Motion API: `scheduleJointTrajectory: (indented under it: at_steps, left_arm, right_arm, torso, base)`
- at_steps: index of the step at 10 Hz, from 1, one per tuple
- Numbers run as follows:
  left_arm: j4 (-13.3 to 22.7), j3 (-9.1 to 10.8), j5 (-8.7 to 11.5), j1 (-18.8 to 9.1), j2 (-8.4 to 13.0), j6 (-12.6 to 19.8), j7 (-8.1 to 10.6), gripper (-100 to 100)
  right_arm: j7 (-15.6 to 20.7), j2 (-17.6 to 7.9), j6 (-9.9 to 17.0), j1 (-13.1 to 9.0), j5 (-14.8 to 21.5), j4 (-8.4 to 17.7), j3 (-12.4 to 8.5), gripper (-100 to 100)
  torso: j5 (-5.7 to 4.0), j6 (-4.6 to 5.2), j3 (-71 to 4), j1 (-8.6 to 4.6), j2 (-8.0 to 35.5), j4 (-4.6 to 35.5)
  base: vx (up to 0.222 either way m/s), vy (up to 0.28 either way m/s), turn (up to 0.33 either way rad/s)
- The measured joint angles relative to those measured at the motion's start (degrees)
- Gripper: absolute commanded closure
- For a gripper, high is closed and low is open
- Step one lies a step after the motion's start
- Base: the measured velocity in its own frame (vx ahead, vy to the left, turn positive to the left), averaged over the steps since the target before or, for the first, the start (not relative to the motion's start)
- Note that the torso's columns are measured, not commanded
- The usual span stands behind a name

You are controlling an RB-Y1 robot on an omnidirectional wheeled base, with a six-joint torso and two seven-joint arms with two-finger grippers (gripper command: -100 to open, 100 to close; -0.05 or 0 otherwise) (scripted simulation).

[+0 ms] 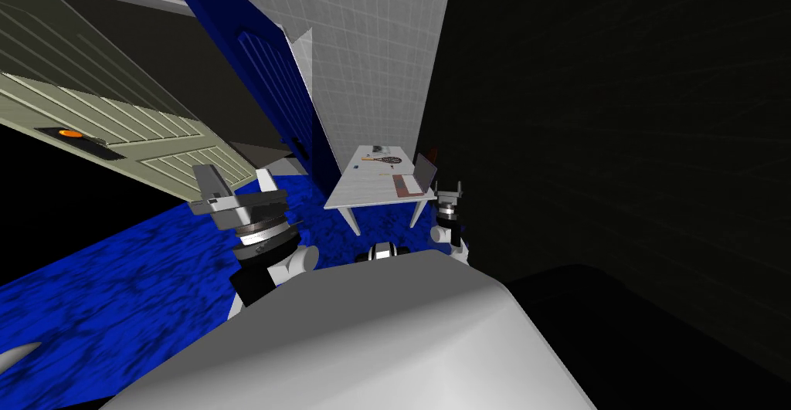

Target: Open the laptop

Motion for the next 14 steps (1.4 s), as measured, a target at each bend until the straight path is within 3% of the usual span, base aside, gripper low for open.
scheduleJointTrajectory:
  at_steps: [14]
  left_arm:
    - [0.0,0.01,0.0,0.0,0.0,0.0,0.00,0]
  right_arm:
    - [-19.4,-3.9,2.3,1.3,-12.3,-3.0,6.6,-100]
  torso:
    - [0.00,0.00,0.0,0.02,0.0,0.0]
  base:
    - [0.020,-0.087,0.095]
